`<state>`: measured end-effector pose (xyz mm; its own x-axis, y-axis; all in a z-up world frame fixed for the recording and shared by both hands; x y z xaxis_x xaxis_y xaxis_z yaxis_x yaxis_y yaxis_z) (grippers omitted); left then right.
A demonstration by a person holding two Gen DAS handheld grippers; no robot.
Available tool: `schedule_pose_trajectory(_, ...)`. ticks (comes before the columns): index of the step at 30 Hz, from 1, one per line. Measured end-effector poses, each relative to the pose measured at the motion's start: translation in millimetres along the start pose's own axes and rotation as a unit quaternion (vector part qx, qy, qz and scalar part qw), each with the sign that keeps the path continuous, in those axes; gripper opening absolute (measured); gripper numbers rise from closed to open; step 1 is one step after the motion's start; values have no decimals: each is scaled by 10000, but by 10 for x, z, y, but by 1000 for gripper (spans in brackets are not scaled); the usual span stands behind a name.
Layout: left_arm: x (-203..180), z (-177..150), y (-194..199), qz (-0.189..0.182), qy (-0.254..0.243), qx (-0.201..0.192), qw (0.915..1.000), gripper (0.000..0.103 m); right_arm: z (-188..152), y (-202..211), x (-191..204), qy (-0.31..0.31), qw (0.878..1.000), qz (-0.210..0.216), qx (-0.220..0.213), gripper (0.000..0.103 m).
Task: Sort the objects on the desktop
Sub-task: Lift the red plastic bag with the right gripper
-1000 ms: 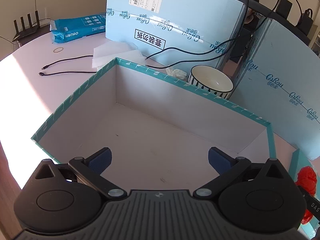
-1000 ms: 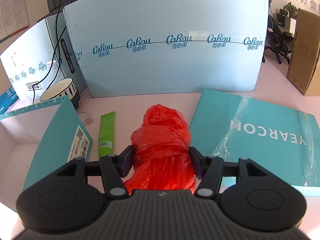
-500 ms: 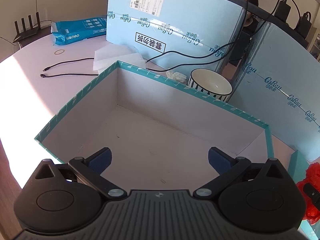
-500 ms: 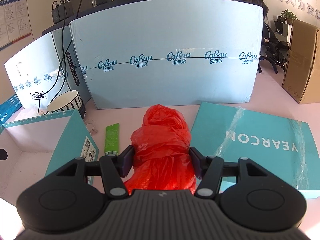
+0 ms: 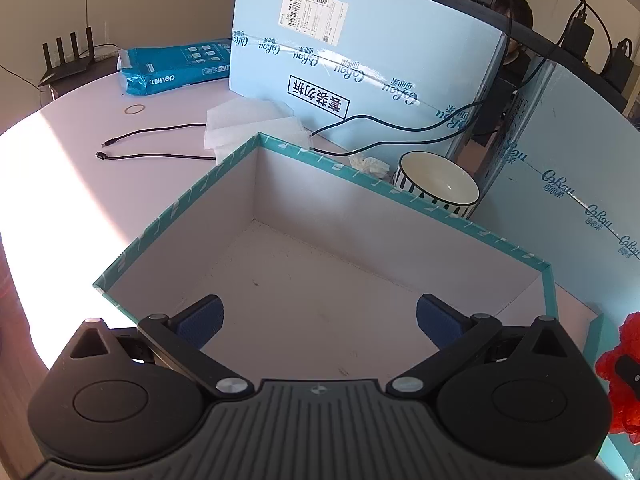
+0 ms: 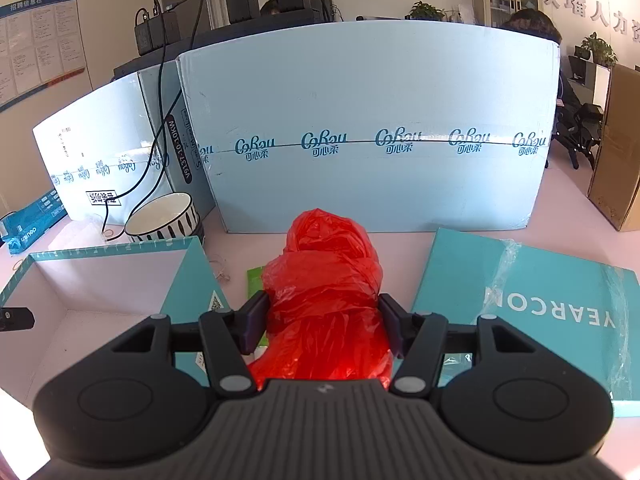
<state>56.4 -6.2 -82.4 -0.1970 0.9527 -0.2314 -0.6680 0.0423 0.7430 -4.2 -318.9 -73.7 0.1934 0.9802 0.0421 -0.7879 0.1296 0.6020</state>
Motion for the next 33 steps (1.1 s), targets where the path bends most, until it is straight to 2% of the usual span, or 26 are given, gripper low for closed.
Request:
schedule_pose_trajectory(14, 28, 105, -19, -7, -12, -101, 9999, 103, 159, -9, 192, -27, 9996, 236, -153, 61)
schedule_pose_trajectory(33, 266, 282, -70, -2, 87, -176, 9998, 103, 268, -9, 603, -11, 9989, 364, -280, 61)
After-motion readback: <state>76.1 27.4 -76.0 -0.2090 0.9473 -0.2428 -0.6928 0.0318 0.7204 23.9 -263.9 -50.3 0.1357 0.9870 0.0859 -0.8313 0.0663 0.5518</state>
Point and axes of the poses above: each gripper's, at about its wrist camera, not at the fingertips, and y roughly against the way its jaws point, x to its left, z to its top, the point moved 9 cm from there along -y, roughly the way its jaws point, and after that the axes turned 6 degrees about y, right-handed, at the moved point
